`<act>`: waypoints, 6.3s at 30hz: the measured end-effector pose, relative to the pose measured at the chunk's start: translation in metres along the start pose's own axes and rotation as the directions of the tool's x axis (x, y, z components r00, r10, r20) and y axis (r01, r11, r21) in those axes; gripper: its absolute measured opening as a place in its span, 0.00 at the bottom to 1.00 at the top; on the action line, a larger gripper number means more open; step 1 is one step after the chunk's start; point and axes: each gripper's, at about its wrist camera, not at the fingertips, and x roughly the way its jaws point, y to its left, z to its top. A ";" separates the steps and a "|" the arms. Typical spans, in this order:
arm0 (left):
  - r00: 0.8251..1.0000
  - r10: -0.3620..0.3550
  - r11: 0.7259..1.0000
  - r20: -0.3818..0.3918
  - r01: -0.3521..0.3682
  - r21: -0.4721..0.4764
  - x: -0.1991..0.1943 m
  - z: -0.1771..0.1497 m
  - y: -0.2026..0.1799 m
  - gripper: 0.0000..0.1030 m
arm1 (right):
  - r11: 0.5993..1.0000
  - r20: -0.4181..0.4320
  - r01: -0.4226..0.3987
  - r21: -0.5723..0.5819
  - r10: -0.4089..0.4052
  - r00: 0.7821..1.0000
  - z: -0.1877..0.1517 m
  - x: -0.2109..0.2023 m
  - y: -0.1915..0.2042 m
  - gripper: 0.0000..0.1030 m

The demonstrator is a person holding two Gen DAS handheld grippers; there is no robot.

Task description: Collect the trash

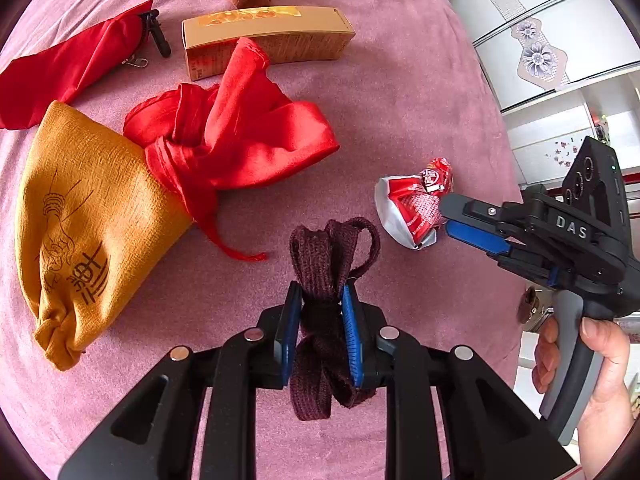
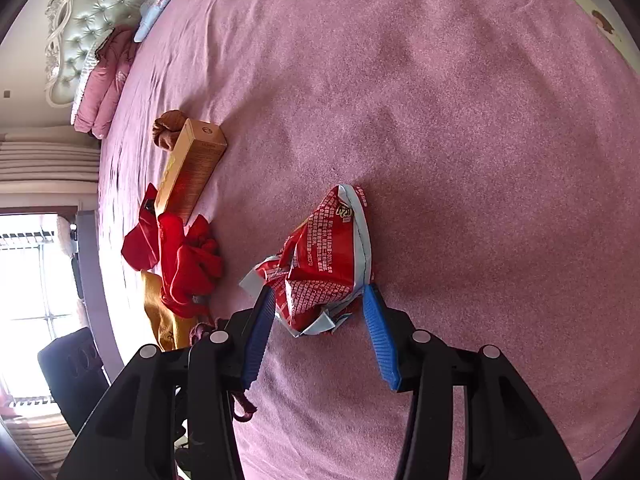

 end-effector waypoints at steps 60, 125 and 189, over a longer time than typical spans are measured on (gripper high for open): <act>0.989 -0.148 0.898 0.028 0.123 0.422 -0.037 -0.073 -0.308 0.21 | 0.993 0.437 -0.077 0.086 0.032 0.899 -0.127 -0.298 -0.172 0.25; 0.982 0.008 0.781 -0.191 0.113 0.614 0.140 -0.044 -0.510 0.85 | 0.871 0.490 -0.172 0.460 -0.087 0.867 -0.109 -0.339 -0.380 0.46; 0.997 0.031 0.999 0.066 -0.033 0.030 0.005 -0.050 -0.138 0.96 | 0.996 0.134 -0.060 -0.066 0.069 0.989 -0.066 -0.141 -0.094 0.06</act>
